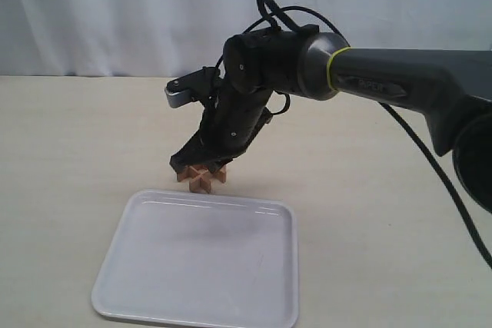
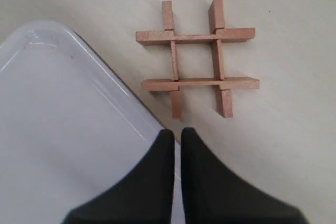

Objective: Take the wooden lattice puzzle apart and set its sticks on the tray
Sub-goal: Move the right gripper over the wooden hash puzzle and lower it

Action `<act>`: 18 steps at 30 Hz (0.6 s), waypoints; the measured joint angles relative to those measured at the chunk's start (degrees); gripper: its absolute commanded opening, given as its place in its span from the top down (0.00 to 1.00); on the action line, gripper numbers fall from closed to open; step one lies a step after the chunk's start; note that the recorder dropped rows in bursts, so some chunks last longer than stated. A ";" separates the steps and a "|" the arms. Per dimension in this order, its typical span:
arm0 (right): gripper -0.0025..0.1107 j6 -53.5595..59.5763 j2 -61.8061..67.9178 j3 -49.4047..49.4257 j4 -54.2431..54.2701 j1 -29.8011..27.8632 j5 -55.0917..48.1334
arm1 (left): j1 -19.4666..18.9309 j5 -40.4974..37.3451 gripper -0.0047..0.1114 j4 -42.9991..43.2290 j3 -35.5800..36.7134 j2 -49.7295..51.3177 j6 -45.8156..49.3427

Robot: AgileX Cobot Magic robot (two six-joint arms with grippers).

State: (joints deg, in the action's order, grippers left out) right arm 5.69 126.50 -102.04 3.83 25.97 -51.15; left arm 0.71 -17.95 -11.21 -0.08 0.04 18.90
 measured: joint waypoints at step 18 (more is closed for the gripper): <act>0.66 -1.41 2.20 -4.32 -0.37 -5.30 -2.17 | 0.00 0.00 0.96 0.00 0.00 0.00 0.00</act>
State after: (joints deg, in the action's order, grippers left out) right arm 4.28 128.70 -106.35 3.46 20.67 -53.32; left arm 0.71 -17.95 -11.21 -0.08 0.04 18.90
